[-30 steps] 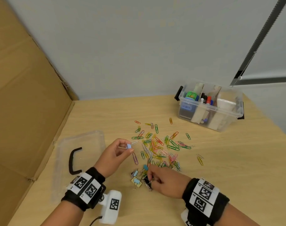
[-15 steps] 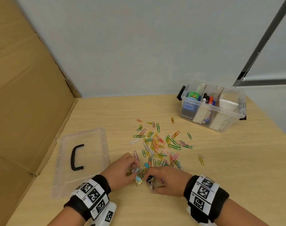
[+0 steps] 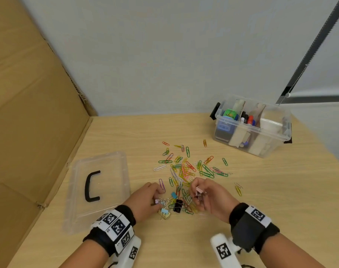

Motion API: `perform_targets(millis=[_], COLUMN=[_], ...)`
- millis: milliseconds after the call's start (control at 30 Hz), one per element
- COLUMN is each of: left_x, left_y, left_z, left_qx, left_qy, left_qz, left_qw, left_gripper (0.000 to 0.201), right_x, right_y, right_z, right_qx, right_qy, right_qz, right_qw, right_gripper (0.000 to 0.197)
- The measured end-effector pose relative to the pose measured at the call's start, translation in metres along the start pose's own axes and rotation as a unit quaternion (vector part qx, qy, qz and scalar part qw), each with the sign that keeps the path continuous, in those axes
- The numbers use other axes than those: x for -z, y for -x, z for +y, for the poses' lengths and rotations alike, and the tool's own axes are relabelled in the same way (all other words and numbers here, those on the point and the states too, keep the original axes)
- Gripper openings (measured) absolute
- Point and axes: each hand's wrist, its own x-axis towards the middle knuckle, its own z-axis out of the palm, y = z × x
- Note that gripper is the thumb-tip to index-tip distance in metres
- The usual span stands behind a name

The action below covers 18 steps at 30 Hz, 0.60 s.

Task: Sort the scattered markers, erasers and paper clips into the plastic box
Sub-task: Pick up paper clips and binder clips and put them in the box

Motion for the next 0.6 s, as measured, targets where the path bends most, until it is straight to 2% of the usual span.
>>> perform_targets(millis=[67, 133, 167, 233, 267, 333, 400, 467, 533, 600], left_x=[0.0, 0.0, -0.001, -0.001, -0.001, -0.002, -0.002, -0.001, 0.003, 0.011], left_y=[-0.001, 0.0, 0.0, 0.002, 0.002, 0.003, 0.004, 0.004, 0.005, 0.005], left_z=[-0.001, -0.001, -0.001, 0.0, 0.0, -0.001, 0.0, 0.002, 0.004, 0.005], left_qx=[0.001, 0.0, 0.0, -0.001, -0.001, 0.001, 0.005, 0.009, 0.009, 0.002], left_qy=[-0.003, -0.001, 0.001, 0.002, 0.002, 0.001, -0.001, 0.0, 0.007, 0.016], left_qz=[-0.001, -0.002, -0.004, -0.008, -0.009, -0.01, -0.013, -0.007, 0.01, 0.038], left_qw=[1.0, 1.0, 1.0, 1.0, 1.0, 1.0, 1.0, 1.0, 1.0, 0.999], left_gripper=[0.025, 0.02, 0.019, 0.018, 0.018, 0.02, 0.02, 0.018, 0.015, 0.014], right_x=[0.002, 0.001, -0.001, -0.006, -0.009, -0.016, -0.021, -0.024, -0.026, -0.027], right_y=[0.001, 0.0, -0.001, -0.001, -0.001, -0.001, -0.005, -0.01, -0.014, -0.012], right_z=[-0.002, -0.003, -0.005, -0.005, -0.004, 0.001, 0.008, 0.014, 0.017, 0.011], right_qx=[0.002, -0.003, -0.008, -0.007, -0.003, 0.005, -0.006, -0.014, -0.006, 0.006], right_qy=[-0.091, -0.087, -0.041, 0.154, 0.274, 0.479, 0.608, 0.674, 0.687, 0.666], right_qz=[0.005, 0.038, 0.058, 0.084, 0.085, 0.067, 0.048, 0.033, 0.014, 0.0], right_qw=[0.996, 0.995, 0.997, 0.984, 0.958, 0.875, 0.792, 0.738, 0.726, 0.746], right_gripper=[0.02, 0.031, 0.033, 0.029, 0.027, 0.026, 0.035, 0.031, 0.02, 0.017])
